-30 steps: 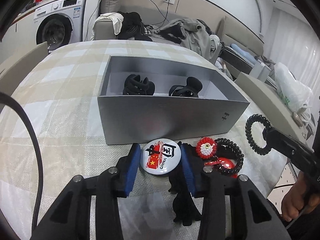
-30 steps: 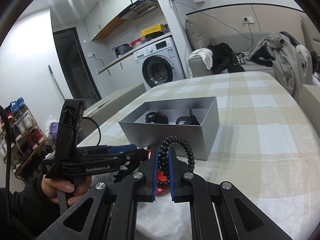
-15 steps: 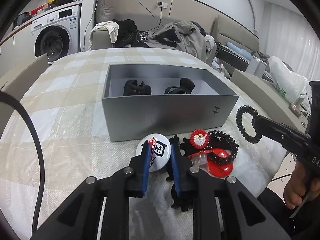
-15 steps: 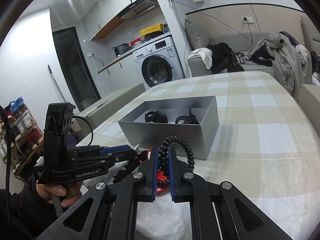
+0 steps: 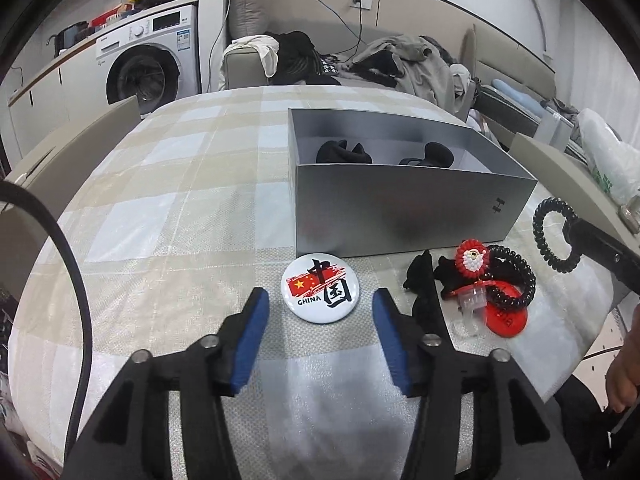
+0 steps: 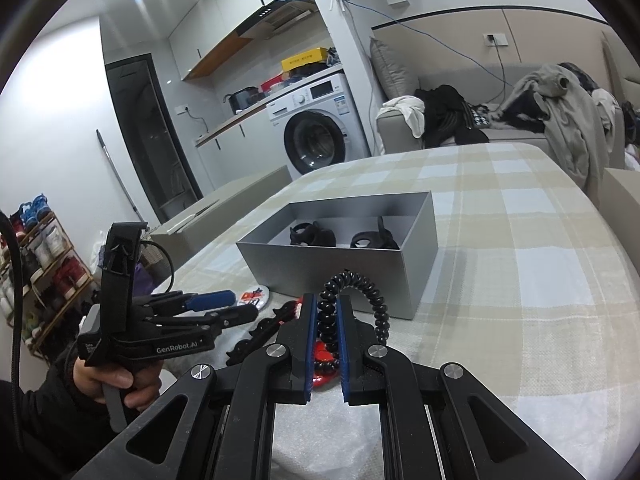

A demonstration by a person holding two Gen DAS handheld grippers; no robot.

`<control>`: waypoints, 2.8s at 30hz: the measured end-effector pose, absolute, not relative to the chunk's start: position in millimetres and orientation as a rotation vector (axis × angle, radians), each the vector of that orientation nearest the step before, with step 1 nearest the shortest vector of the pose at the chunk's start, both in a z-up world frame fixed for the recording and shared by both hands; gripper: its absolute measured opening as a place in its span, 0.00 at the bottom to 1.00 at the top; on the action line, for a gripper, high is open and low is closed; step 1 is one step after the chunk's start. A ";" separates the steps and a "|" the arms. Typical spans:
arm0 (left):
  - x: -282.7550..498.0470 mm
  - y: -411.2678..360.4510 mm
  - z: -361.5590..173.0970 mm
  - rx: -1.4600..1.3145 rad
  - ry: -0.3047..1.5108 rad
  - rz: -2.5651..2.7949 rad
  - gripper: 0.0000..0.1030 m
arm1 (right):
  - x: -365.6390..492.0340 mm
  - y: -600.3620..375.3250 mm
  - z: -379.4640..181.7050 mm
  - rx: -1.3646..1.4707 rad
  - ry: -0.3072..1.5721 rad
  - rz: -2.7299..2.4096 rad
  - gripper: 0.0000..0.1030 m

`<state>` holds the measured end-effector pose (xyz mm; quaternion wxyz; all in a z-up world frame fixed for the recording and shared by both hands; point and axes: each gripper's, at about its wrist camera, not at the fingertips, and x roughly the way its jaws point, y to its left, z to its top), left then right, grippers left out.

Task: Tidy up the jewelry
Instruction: 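Lower the badge into the gray box with the left tool while the right tool drops the bracelet in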

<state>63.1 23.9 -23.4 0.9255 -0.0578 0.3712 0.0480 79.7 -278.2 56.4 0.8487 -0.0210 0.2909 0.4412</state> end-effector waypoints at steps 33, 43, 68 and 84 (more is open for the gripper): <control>61.6 25.9 31.0 -0.141 0.528 0.020 0.36 | 86.1 -273.3 73.8 -0.017 0.571 0.952 0.09; 93.8 30.1 27.6 -0.134 0.522 0.022 0.36 | 118.0 -268.6 86.8 0.122 0.603 0.997 0.09; 92.0 22.4 15.2 -0.133 0.610 -0.034 0.36 | 163.5 -245.2 61.6 0.166 0.740 0.921 0.09; 74.7 16.2 29.8 -0.160 0.559 -0.095 0.78 | 146.0 -260.7 73.3 0.166 0.711 1.002 0.43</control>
